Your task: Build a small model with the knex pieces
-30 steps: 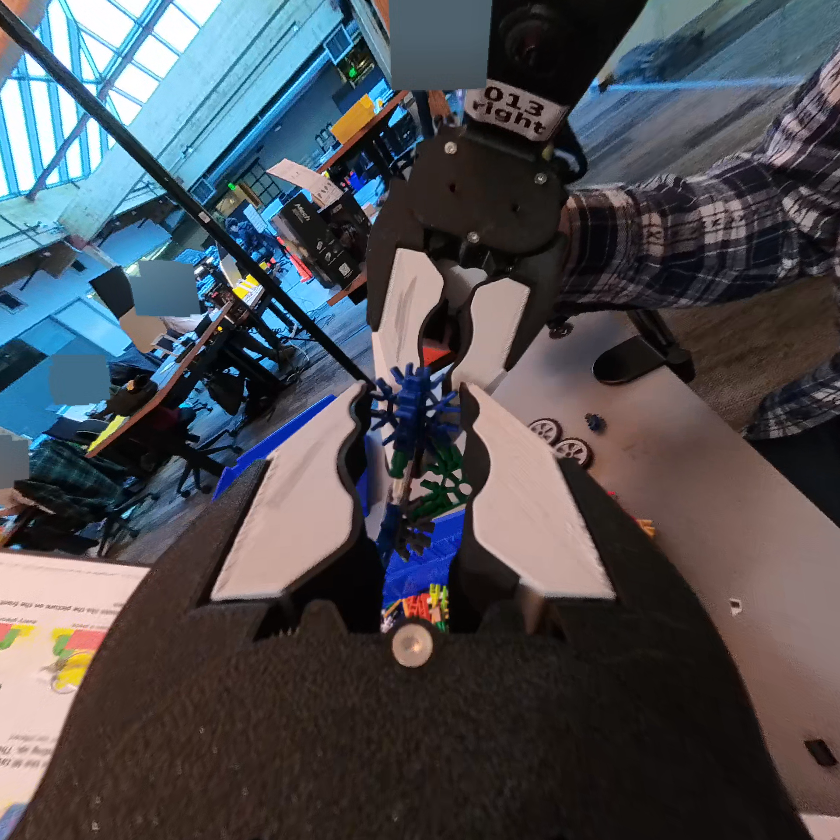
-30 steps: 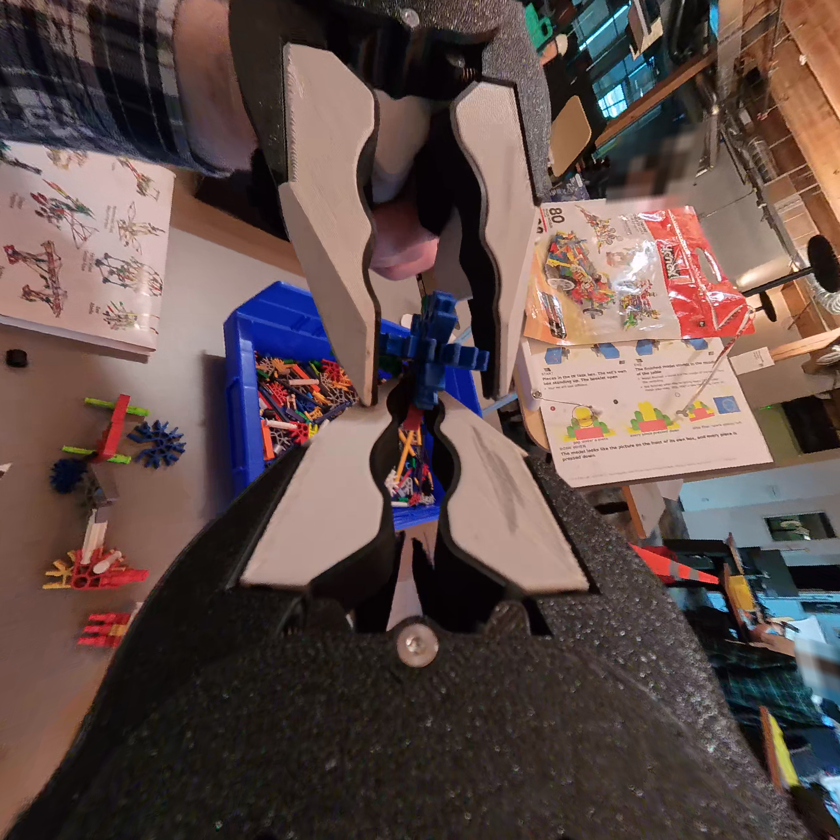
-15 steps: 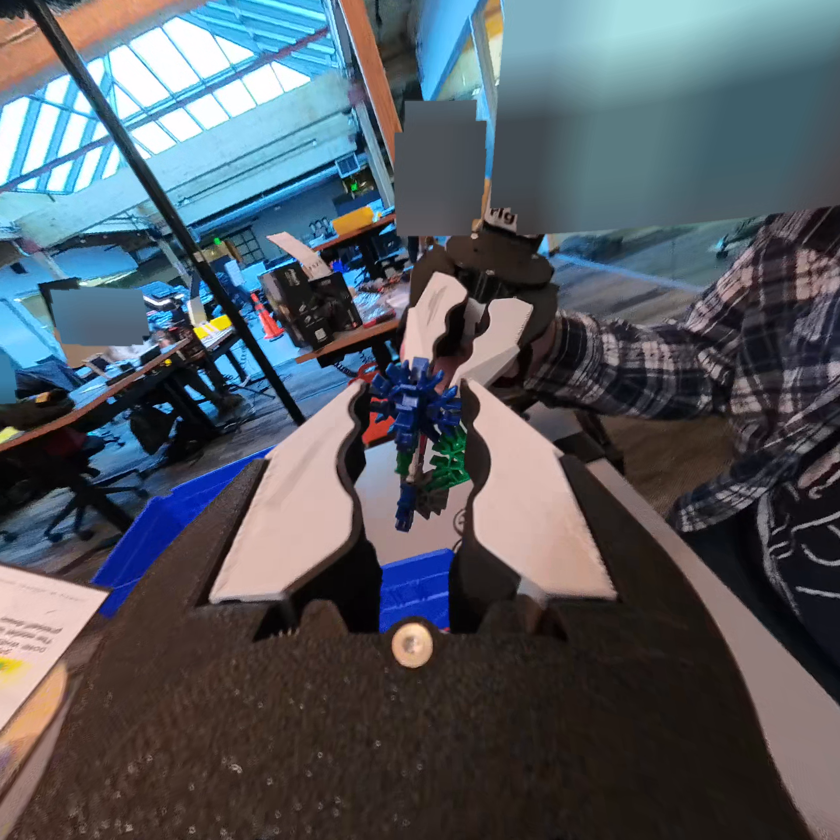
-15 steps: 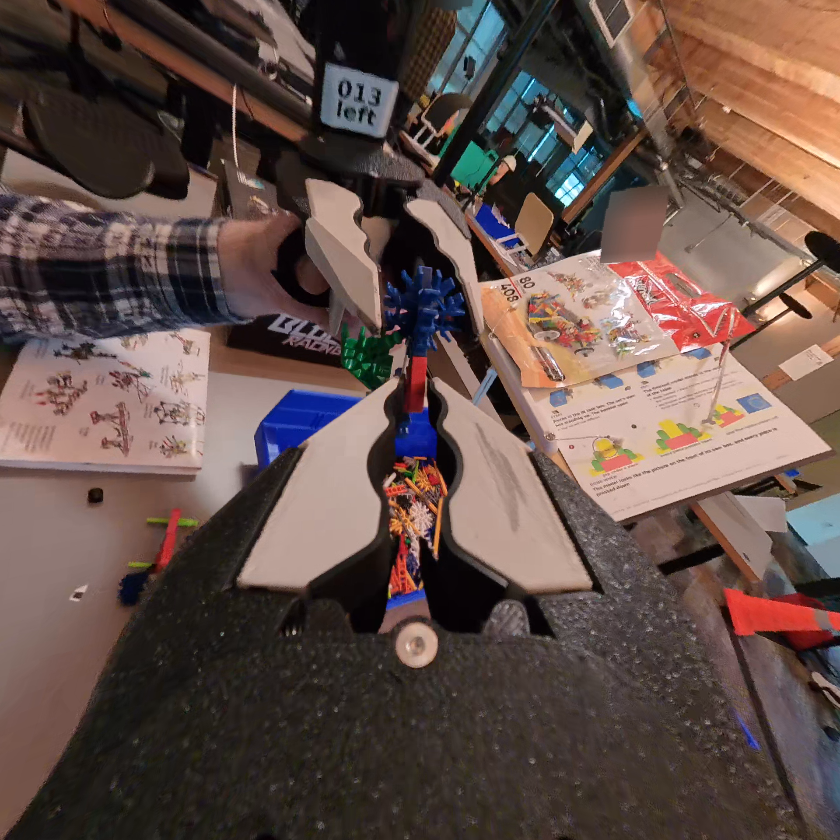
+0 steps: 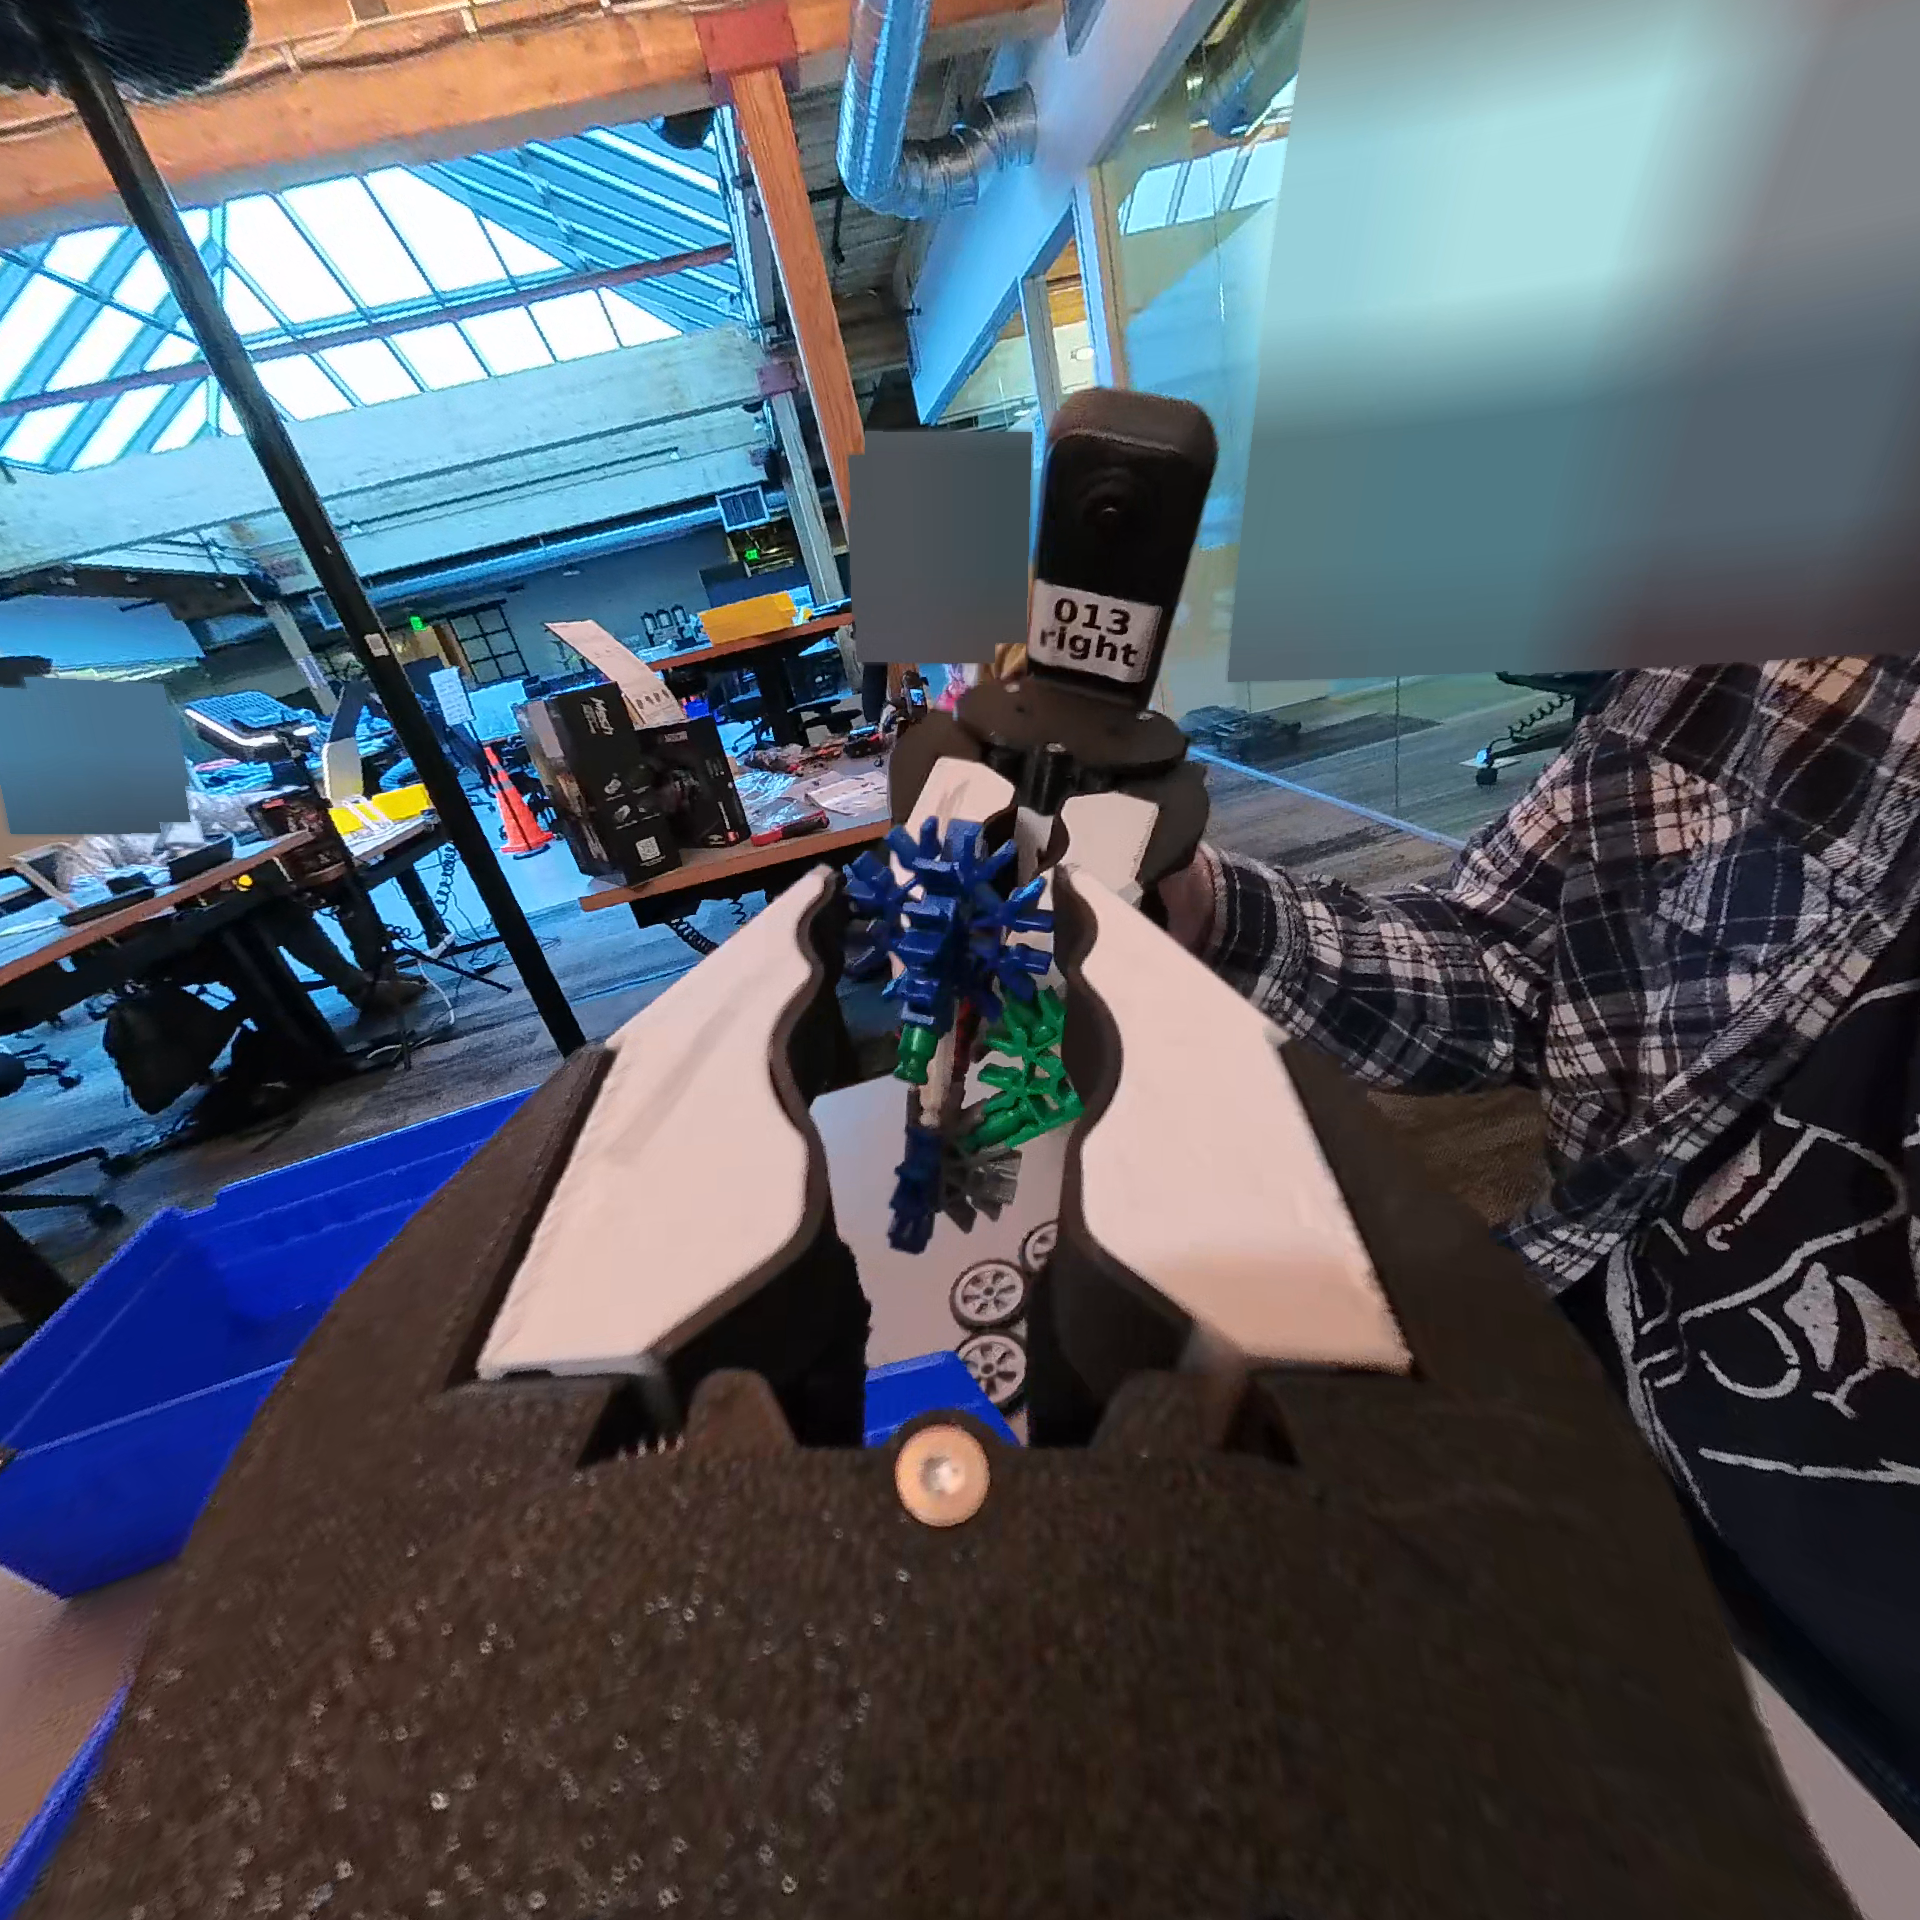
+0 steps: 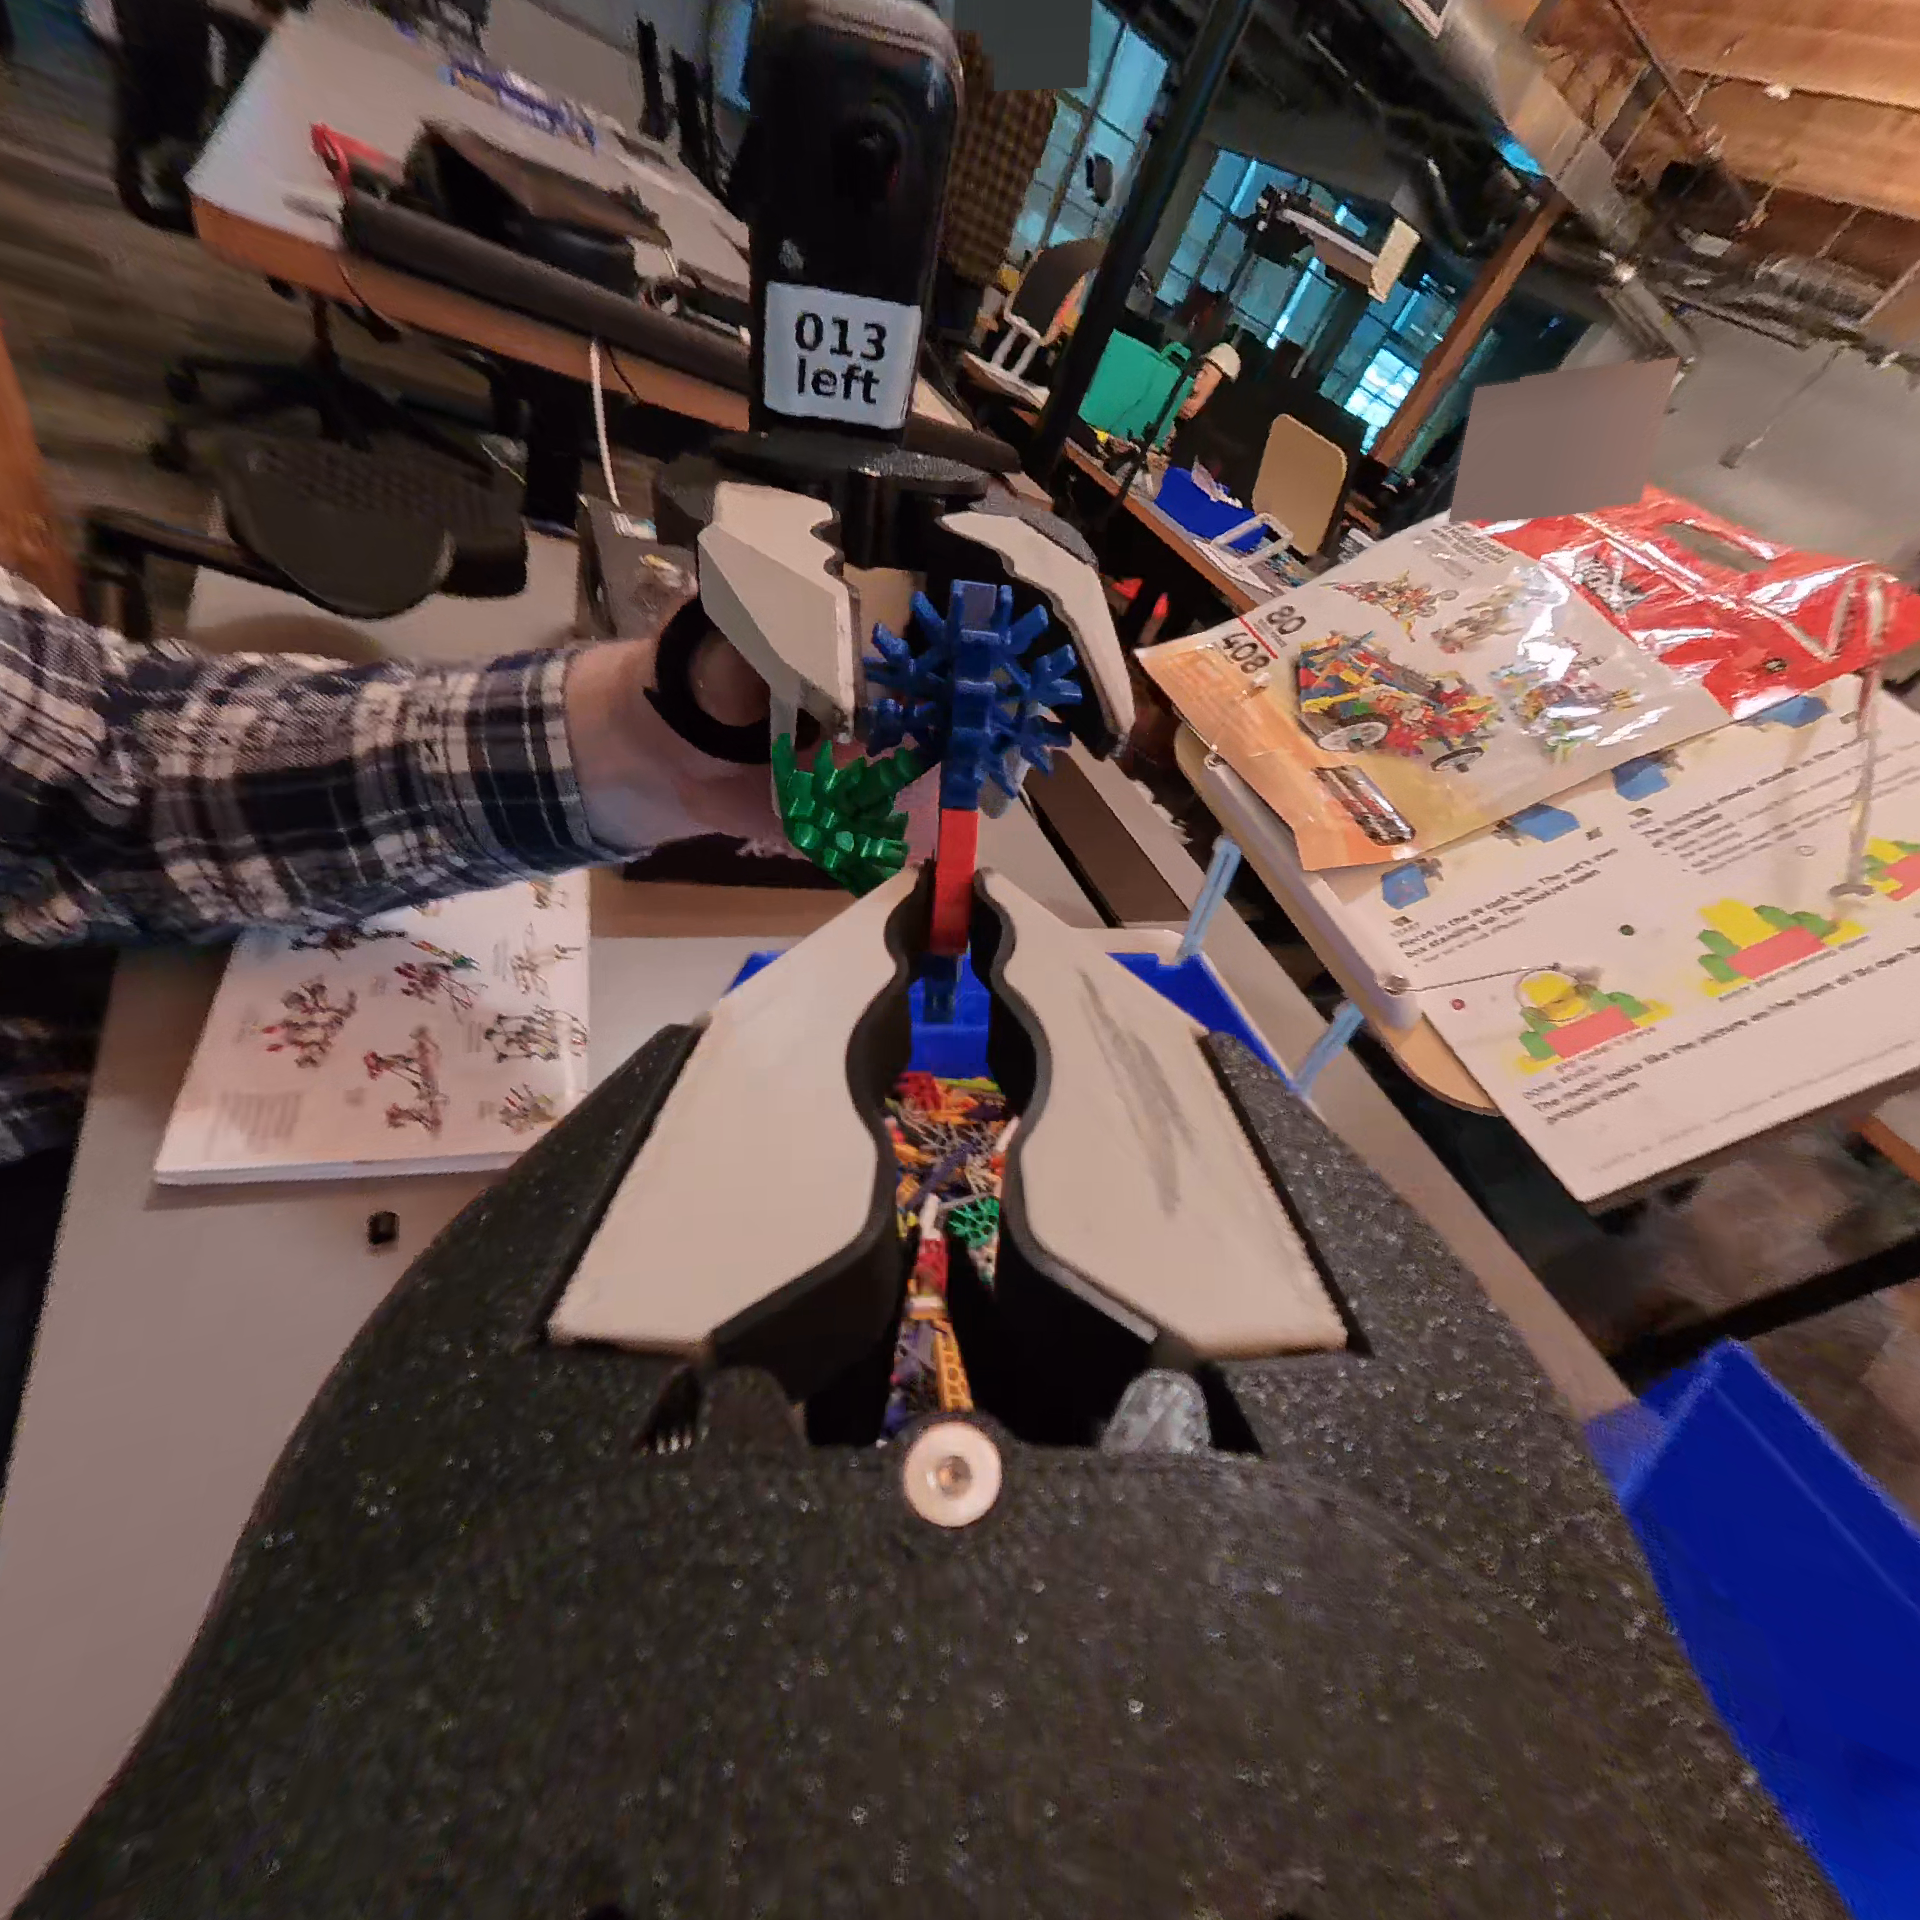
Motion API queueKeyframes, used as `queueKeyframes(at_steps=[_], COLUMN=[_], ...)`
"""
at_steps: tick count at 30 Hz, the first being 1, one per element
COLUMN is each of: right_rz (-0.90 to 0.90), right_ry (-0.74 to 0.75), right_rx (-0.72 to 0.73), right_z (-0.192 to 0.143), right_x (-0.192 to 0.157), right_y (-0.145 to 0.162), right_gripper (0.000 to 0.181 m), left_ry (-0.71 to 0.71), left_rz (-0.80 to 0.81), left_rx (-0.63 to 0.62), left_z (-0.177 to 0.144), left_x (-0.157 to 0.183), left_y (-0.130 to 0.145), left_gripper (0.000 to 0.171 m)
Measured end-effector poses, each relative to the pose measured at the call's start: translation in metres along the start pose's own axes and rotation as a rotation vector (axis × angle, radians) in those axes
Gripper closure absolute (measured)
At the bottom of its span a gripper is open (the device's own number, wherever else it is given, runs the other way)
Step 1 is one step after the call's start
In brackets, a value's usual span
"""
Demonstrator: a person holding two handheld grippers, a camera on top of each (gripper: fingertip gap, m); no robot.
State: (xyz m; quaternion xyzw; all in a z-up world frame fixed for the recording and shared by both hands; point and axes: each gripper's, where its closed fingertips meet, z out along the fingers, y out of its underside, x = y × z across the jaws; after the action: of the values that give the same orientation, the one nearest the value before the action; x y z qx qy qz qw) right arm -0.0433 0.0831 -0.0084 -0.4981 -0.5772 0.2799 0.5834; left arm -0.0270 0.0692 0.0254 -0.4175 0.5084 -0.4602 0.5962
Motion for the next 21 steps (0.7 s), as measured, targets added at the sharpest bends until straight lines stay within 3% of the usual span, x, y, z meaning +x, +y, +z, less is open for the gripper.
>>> queueKeyframes(at_steps=[5, 17, 21], right_rz=[0.085, 0.051, 0.093], right_ry=[-0.115, -0.46, -0.589], right_rx=[0.112, 0.274, 0.341], right_z=[-0.003, -0.015, -0.019], right_x=[-0.013, -0.057, -0.069], right_y=[-0.013, -0.027, -0.029], right_gripper=[0.178, 0.175, 0.179], left_ry=[0.097, 0.431, 0.514], left_rz=[-0.065, -0.233, -0.267], left_rx=[0.075, 0.285, 0.3], left_z=[-0.003, -0.005, -0.006], left_x=[0.011, 0.046, 0.055], left_y=[-0.01, -0.019, -0.017], left_gripper=[0.134, 0.134, 0.136])
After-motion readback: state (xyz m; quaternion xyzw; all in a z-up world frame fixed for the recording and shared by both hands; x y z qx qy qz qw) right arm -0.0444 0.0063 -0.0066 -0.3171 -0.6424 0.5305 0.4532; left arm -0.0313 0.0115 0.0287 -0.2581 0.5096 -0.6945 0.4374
